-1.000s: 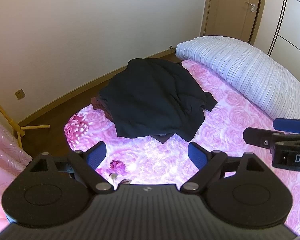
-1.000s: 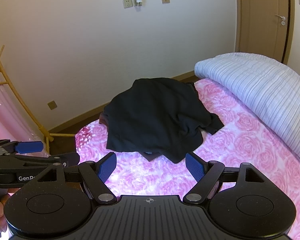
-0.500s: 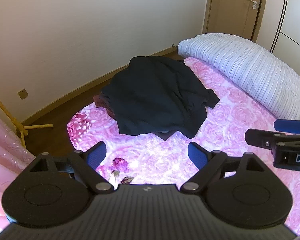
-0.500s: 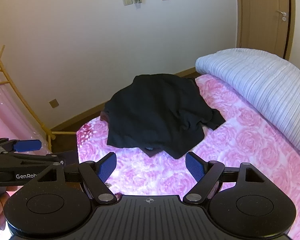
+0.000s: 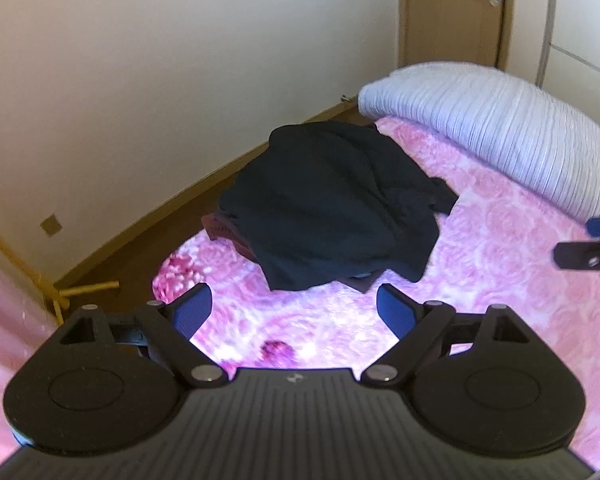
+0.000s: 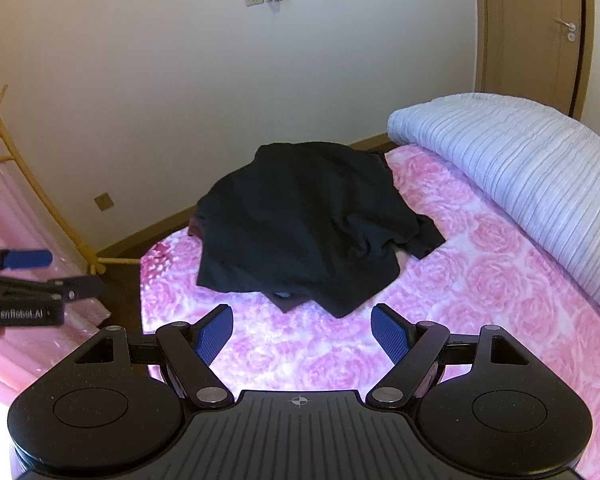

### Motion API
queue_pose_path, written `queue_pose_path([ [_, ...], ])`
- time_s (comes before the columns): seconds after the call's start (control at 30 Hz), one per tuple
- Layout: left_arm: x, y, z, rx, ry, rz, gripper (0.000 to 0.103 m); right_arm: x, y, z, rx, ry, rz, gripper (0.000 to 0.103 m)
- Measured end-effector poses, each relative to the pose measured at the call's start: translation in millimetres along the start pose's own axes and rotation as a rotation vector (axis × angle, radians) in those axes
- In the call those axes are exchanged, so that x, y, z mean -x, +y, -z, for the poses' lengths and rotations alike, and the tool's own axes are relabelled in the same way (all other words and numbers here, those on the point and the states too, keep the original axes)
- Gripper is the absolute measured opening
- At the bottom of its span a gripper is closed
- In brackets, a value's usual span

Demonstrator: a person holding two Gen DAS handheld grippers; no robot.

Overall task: Fold clothes
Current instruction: 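Grasp the black sweatshirt with the right gripper while the left gripper grasps it too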

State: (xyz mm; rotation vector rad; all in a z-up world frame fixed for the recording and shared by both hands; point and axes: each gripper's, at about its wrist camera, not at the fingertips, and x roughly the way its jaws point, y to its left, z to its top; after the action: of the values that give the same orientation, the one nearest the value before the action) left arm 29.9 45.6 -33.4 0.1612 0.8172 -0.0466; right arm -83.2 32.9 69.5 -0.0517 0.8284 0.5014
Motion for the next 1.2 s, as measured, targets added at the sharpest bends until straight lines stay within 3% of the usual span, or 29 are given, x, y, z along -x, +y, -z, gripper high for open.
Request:
queue_pose_path([
  [0.23, -135, 53, -39, -0.117, 0.06, 0.081, 0.089, -82, 10, -18, 0.125, 0.069, 0.052, 0.079],
  [0.33, -196, 72, -57, -0.178, 0.071, 0.133, 0.089, -137, 21, -23, 0.233, 0.116, 0.054, 0.079],
  [0.53, -302, 96, -81, -0.418, 0.026, 0.252, 0.089, -224, 27, -7, 0.499, 0.208, 0.094, 0.079],
  [0.63, -342, 102, -85, -0.51, 0.037, 0.308, 0.088, -266, 30, 4, 0.636, 0.253, 0.117, 0.079],
  [0.8, -373, 111, -91, -0.497, 0.061, 0.426, 0.078, -334, 33, 21, 0.859, 0.325, 0.155, 0.079],
  [0.9, -377, 110, -88, -0.505, 0.052, 0.456, 0.053, -352, 23, 23, 0.878, 0.352, 0.14, 0.079],
  [0.93, -377, 110, -87, -0.505, 0.046, 0.452, 0.035, -356, 19, 22, 0.869, 0.366, 0.128, 0.078],
  [0.97, -374, 111, -87, -0.505, 0.037, 0.441, 0.016, -357, 16, 17, 0.834, 0.371, 0.112, 0.071],
  [1.0, -372, 113, -89, -0.502, 0.029, 0.432, 0.009, -357, 13, 11, 0.797, 0.371, 0.098, 0.044],
  [1.1, -354, 118, -102, -0.478, 0.001, 0.455, 0.004, -334, 1, -7, 0.703, 0.332, 0.062, 0.012],
  [1.2, -321, 116, -110, -0.485, -0.055, 0.493, 0.003, -291, -13, -19, 0.648, 0.279, 0.042, 0.009],
])
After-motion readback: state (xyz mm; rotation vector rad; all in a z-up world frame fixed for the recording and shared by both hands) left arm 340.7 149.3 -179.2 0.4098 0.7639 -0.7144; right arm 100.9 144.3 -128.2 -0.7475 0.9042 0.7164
